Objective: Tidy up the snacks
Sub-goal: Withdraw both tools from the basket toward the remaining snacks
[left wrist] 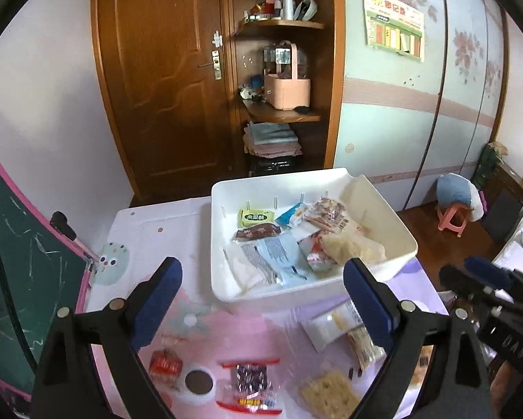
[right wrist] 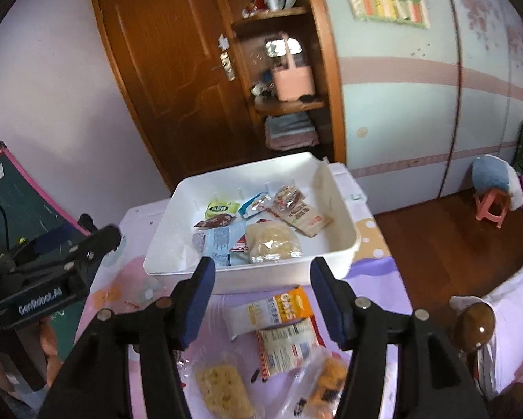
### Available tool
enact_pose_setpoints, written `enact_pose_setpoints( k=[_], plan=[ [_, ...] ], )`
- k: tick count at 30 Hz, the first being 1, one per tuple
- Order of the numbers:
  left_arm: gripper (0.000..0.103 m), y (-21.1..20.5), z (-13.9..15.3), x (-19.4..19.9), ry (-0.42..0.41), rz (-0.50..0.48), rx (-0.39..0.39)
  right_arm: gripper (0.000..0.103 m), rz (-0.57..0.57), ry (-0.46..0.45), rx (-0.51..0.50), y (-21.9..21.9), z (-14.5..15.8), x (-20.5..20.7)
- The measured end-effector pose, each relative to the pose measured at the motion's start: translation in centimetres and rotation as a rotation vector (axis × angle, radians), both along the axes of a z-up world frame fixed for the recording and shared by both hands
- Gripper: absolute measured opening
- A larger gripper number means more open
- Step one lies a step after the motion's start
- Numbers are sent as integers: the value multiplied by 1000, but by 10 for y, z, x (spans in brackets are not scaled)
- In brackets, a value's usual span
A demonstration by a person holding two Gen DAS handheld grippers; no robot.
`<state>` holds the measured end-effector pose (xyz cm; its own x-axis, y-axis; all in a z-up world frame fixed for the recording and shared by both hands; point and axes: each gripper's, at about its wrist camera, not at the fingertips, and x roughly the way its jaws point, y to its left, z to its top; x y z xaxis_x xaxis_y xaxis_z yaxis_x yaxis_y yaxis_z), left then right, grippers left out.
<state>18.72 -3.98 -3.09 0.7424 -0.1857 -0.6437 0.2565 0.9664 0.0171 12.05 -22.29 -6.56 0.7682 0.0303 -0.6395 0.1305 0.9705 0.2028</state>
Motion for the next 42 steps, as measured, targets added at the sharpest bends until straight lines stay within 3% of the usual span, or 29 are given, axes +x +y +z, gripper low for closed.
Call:
enact_pose_setpoints(
  k=[4,10,19,25,29,34,42],
  plan=[
    [93,2,-3,-29,7,-31,10,57,-52,-60,-24,-4,5,-31],
    [93,6,-12,-68,22,-47,-19,57,-75,-62,-16,-7,-1,-62],
    [93,5,-44,-101,81,-75,-8,58,-3,53,-114,4,-35,-80],
    [93,15,-78,-104,180,-33,-26,59,-6,79,-166,-1,-52,-92],
    [93,19,-98,-108,222,-47,-9,59,-9,130,-108,-16,-69,-91],
    [93,12,-120,-109,283,-99,9,59,-13,165,-120,-23,-85,-91],
    [93,-15,-136,-97,365,-153,-15,59,-40,263,44,-55,-120,-79]
  ],
)
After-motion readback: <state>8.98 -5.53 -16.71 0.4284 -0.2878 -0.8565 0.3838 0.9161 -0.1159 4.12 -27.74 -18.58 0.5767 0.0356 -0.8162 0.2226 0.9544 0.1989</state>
